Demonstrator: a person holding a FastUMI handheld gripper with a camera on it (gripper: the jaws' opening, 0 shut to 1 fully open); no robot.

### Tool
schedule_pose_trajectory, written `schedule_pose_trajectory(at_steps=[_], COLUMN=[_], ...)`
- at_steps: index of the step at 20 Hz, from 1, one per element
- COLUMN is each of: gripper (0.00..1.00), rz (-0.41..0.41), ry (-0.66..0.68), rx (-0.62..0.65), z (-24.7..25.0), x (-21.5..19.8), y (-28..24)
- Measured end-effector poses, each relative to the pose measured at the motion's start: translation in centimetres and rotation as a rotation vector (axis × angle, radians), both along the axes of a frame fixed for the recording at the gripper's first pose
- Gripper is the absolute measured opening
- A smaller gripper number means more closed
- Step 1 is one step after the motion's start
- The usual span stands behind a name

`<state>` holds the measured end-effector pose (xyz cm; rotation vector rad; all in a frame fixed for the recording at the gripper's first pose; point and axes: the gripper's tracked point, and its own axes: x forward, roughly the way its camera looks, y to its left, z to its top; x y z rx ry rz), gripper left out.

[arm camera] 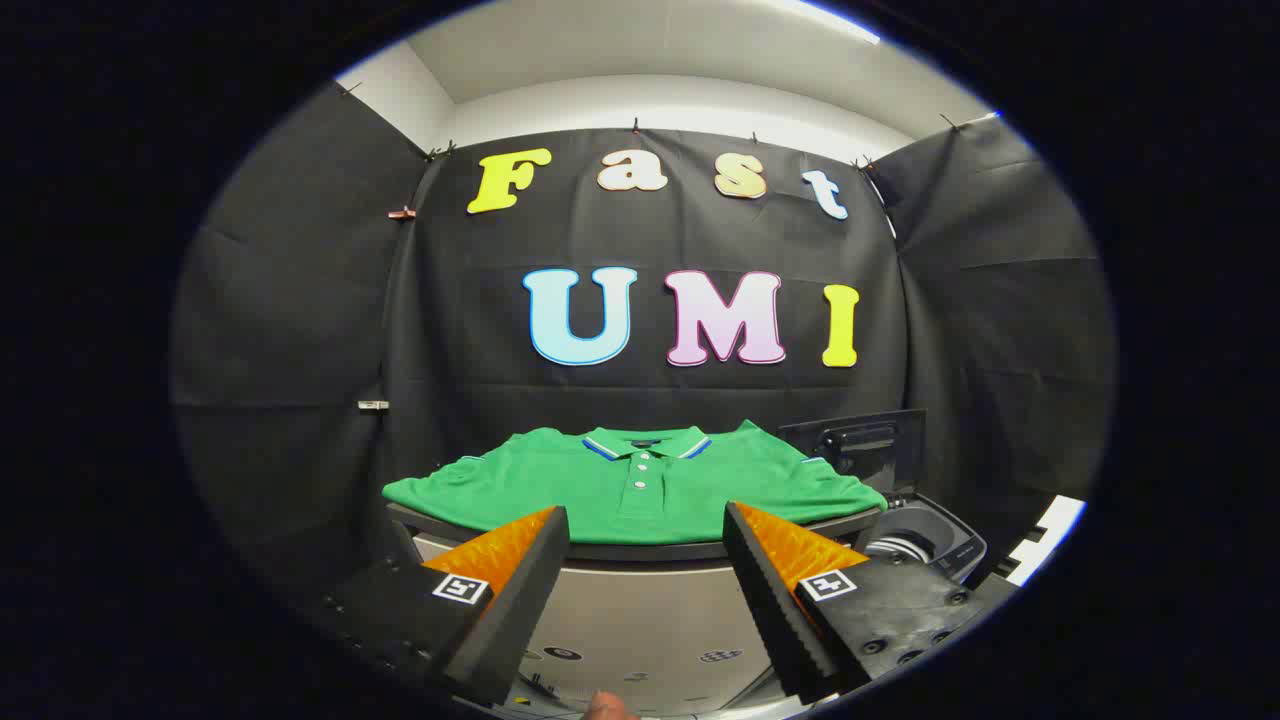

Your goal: Put the clothes into the washing machine and then close the washing machine lid.

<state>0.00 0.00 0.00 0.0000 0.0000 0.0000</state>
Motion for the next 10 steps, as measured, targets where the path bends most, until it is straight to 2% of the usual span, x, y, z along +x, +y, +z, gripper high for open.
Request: schedule_pose_trajectory(at_steps=[10], gripper=[0.97], rz=[0.007], ry=[-0.004], rx=[0.004], z=[0.02], x=[0.03], y=[0.28])
